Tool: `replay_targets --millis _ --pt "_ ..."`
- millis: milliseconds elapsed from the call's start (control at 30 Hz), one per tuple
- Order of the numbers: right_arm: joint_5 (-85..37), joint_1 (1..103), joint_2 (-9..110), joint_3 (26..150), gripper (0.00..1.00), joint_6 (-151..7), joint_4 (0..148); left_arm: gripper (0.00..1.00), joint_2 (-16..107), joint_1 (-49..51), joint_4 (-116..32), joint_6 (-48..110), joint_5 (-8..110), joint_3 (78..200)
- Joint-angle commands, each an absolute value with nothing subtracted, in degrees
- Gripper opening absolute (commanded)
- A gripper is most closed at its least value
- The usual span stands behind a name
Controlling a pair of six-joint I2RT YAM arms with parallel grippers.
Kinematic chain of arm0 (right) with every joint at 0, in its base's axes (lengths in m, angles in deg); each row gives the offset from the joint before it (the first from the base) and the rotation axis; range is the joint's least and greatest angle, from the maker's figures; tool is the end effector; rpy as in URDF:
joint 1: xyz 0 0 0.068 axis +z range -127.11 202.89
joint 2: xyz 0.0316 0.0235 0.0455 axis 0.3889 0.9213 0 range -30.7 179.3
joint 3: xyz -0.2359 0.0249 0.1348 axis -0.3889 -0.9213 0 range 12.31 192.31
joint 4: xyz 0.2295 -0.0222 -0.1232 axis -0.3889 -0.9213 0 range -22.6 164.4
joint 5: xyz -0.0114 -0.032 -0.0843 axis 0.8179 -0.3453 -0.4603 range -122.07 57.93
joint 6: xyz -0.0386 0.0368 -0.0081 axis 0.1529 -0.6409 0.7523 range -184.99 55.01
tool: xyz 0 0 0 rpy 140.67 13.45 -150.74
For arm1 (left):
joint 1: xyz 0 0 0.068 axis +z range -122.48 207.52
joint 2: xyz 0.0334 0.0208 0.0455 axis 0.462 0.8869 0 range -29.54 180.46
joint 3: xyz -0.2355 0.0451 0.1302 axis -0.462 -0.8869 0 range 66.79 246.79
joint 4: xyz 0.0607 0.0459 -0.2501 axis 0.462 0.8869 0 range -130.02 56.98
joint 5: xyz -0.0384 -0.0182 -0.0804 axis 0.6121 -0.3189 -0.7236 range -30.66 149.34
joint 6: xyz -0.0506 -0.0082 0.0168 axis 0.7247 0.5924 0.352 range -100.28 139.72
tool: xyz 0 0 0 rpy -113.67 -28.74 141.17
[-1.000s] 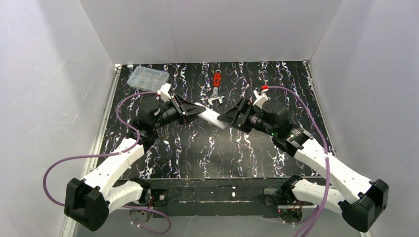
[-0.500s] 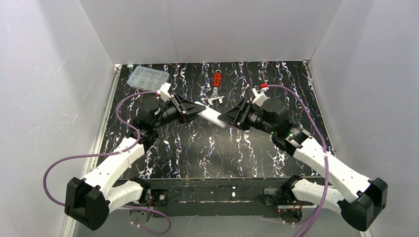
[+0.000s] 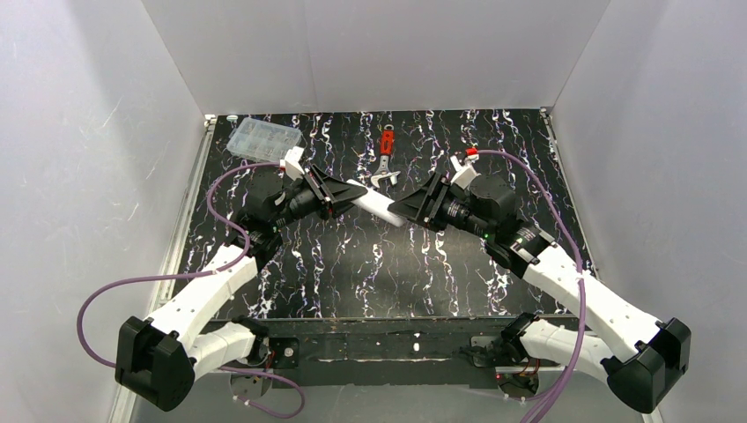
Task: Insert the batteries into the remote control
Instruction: Load the battery cover into the remote control.
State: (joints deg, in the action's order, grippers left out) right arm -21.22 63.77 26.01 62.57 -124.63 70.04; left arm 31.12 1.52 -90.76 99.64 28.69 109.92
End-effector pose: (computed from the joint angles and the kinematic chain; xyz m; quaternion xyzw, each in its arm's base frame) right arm 0.1711 0.1570 0.3459 0.0656 0.7667 0.5345 0.3496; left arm 0.1987 -0.1172 0.3844 -0.0008 0.5142 -0.7529 0.4108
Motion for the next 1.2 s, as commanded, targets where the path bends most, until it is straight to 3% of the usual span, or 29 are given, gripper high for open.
replay_targets --millis 0,267,767,1167 --pt "-22.8 63.5 25.1 63.7 0.68 -121.1 68.2 0.00 29.2 1.3 -97.3 99.9 25.4 113.9" --pt "-24.0 62.8 22.3 64.5 0.77 -117.7 70.5 0.00 28.0 1.3 -94.6 97.5 24.9 113.1" --pt "-15.7 59.7 23.0 61.1 0.78 -130.7 84.4 0.00 33.7 1.3 -102.9 100.1 27.2 117.4" --pt "-14.1 58.8 24.4 60.5 0.58 -133.2 87.5 0.00 33.8 1.3 -103.3 99.8 26.9 117.9"
